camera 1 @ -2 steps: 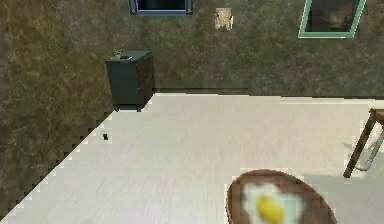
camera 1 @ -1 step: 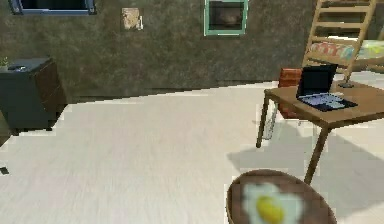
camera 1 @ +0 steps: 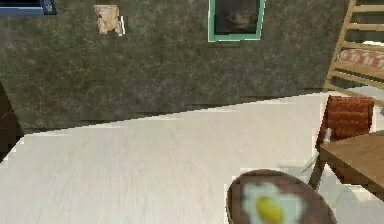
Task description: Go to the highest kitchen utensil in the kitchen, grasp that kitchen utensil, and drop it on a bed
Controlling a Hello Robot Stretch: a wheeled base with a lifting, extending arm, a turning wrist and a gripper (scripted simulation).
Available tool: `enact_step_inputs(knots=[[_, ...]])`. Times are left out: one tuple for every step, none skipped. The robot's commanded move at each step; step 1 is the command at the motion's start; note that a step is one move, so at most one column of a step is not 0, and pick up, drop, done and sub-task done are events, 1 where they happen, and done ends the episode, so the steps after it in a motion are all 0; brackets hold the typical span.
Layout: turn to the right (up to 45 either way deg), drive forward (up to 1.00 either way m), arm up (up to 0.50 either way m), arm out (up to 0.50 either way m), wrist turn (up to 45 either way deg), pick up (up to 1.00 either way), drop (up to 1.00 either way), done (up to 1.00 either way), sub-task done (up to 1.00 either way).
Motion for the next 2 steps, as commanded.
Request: enact_step_inputs(knots=[[3.0,0.00,0.00,0.00,0.0,0.00,0.00,0.00,0.00],[0.0,1.00,0.00,0.00,0.0,0.00,0.00,0.00,0.00]])
